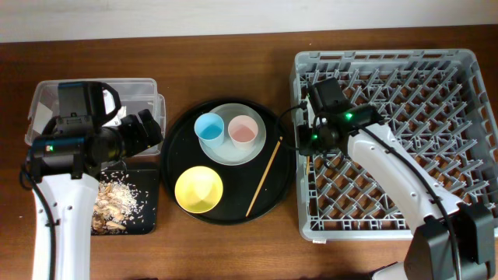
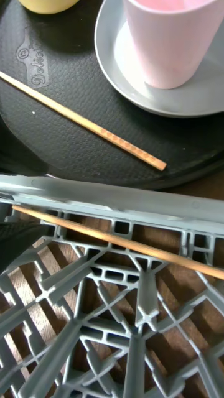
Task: Sort waste into correct bins and load items into the dishwasher rack
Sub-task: 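Insert the chopstick upright into the dish rack and release, then grasp the second wooden chopstick with the right gripper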
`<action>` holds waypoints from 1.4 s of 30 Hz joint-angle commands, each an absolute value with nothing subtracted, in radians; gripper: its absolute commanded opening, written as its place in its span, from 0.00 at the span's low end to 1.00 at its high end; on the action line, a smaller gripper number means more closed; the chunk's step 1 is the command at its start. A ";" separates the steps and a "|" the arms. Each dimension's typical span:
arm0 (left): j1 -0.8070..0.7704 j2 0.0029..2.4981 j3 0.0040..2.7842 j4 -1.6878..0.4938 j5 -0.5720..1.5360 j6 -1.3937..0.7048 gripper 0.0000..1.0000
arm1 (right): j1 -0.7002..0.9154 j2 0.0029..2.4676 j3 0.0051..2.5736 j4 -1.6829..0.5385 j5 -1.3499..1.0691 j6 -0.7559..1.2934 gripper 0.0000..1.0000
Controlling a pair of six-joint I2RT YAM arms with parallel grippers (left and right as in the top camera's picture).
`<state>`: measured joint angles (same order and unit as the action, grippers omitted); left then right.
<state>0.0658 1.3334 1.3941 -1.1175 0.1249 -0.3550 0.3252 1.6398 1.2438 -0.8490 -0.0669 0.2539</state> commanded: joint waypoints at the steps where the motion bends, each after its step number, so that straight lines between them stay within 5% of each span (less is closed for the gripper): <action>1: 0.068 1.329 1.400 -1.117 0.135 -0.343 0.99 | 0.330 1.630 1.194 -0.830 -0.070 0.271 0.26; 15: 0.068 1.329 1.400 -1.117 0.135 -0.343 0.99 | 0.348 1.630 1.181 -0.828 -0.096 0.270 0.08; 18: 0.068 1.329 1.400 -1.117 0.135 -0.343 0.99 | 0.345 1.629 1.192 -0.807 -0.093 0.247 0.26; 22: 0.068 1.329 1.400 -1.117 0.135 -0.343 0.99 | 0.350 1.628 1.459 -1.025 -0.120 0.255 0.29; 23: 0.068 1.329 1.400 -1.117 0.135 -0.343 0.99 | 0.360 1.628 1.494 -1.056 -0.171 0.267 0.39; 24: 0.068 1.329 1.400 -1.117 0.135 -0.343 0.99 | 0.362 1.628 1.511 -1.054 -0.305 0.268 0.63; 25: 0.068 1.329 1.400 -1.117 0.135 -0.343 0.99 | 0.361 1.628 1.510 -1.036 -0.497 0.270 0.98; 27: 0.068 1.329 1.400 -1.117 0.135 -0.343 0.99 | 0.370 1.628 1.509 -1.015 -0.592 0.271 0.99; 29: 0.068 1.329 1.400 -1.117 0.135 -0.343 0.99 | 0.398 1.628 1.507 -1.013 -0.583 0.321 0.43; 30: 0.068 1.329 1.400 -1.117 0.135 -0.343 0.99 | 0.434 1.628 1.502 -1.013 -0.498 0.427 0.27; 36: 0.068 1.329 1.400 -1.117 0.135 -0.343 0.99 | 0.761 1.675 1.423 -1.013 0.205 1.009 0.21; 42: 0.068 1.329 1.400 -1.117 0.135 -0.343 0.99 | 0.818 1.914 1.412 -0.984 0.168 1.055 0.22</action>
<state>0.0658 1.3334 1.3941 -1.1179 0.1246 -0.3550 0.8124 1.8557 1.4170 -0.9840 0.1791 1.0183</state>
